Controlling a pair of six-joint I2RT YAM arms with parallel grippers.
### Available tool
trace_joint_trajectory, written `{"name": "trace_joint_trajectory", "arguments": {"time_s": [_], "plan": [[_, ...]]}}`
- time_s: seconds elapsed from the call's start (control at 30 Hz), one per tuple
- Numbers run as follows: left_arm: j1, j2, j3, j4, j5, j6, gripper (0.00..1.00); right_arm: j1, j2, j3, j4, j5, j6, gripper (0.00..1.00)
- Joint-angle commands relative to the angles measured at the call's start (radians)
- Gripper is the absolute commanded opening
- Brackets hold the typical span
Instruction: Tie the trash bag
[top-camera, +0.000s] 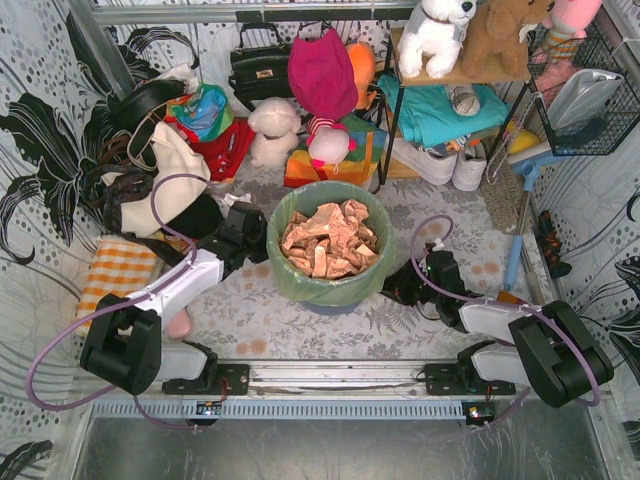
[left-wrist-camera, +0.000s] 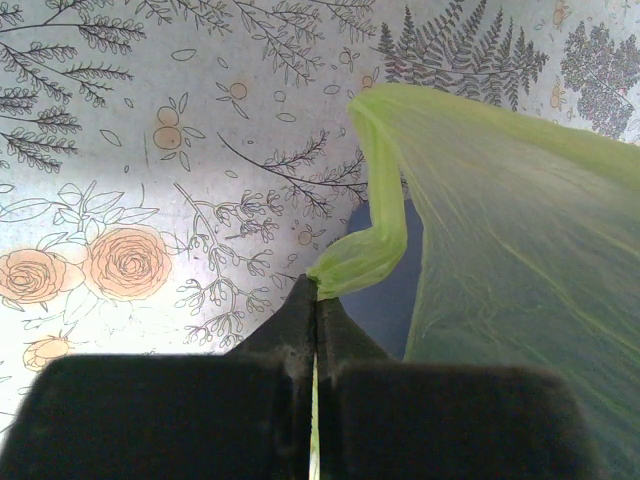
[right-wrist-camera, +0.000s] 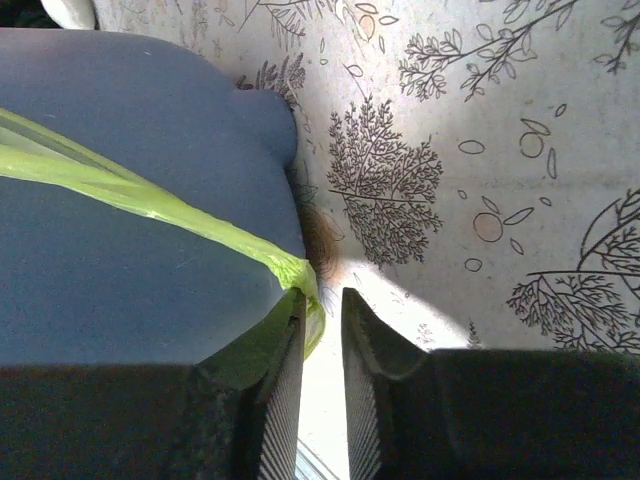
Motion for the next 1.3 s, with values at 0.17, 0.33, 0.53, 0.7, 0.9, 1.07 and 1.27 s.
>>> {"name": "trace_joint_trajectory", "arguments": {"time_s": [0.17,0.33,0.53,0.7,0.9,1.07,1.27], "plan": [[0.005,-0.029,-0.013,0.035,0.005,0.004,0.00,-0.006,-0.068,-0.017,0.018,0.013,0.013,0.00],[0.004,-0.036,-0.017,0.027,-0.002,0.006,0.00,-0.006,-0.235,0.069,-0.281,0.112,-0.081,0.00],[0.004,-0.047,-0.017,0.024,-0.008,0.006,0.00,-0.006,-0.429,0.228,-0.693,0.301,-0.225,0.00],[0.004,-0.045,-0.010,0.010,-0.022,0.014,0.00,-0.006,-0.498,0.303,-0.915,0.422,-0.264,0.00],[0.005,-0.028,-0.008,-0.008,-0.035,0.008,0.00,-0.006,-0.465,0.352,-1.029,0.513,-0.301,0.00],[0.006,-0.026,-0.009,-0.005,-0.034,0.011,0.00,-0.006,-0.486,0.327,-0.926,0.424,-0.324,0.00],[0.004,-0.022,-0.008,0.001,-0.029,0.010,0.00,-0.006,-0.394,0.205,-0.574,0.174,-0.248,0.33]]}}
